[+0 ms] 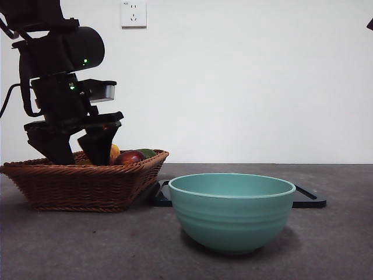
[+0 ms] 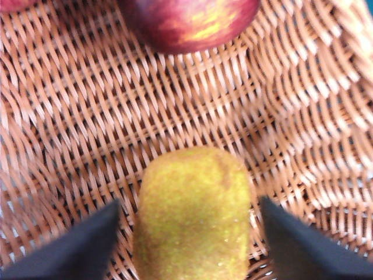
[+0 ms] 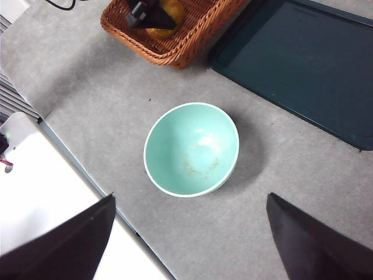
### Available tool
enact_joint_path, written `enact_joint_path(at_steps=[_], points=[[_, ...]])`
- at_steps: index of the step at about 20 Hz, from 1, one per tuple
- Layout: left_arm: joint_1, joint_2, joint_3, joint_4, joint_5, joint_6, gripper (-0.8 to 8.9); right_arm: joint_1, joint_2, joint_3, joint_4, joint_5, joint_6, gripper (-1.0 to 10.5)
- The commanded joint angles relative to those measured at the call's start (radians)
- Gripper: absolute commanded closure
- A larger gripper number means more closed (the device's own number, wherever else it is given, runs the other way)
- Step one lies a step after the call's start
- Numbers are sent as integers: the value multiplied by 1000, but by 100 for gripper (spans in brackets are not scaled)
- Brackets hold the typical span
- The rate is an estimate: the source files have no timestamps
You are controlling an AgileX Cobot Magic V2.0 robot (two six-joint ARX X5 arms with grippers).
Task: Pick up the wifruite, put it on the bowl, pick up the plate, put it on desk
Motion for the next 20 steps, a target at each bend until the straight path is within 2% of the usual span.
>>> enact_joint_path(at_steps=[1, 4, 7, 9, 12, 16, 20], points=[[-5, 27, 23, -3, 0, -19, 631, 5, 7, 21, 3, 0, 10, 530], [-6, -13, 23, -2, 3, -22, 641, 5, 6, 21, 3, 0, 9, 530], [-39, -163, 24, -19, 35, -22, 640, 5, 6, 21, 3, 0, 9, 531], [-96, -286, 24, -55, 79, -22, 640, 5, 6, 21, 3, 0, 9, 530], [-240, -393, 24, -100, 138, -39, 640, 5, 6, 21, 3, 0, 10, 530], [-439, -335, 24, -58, 138, -48, 640, 5, 6, 21, 5, 1, 10, 530], [-519, -200, 24, -5, 135, -48, 640, 5, 5, 21, 5, 1, 10, 531]])
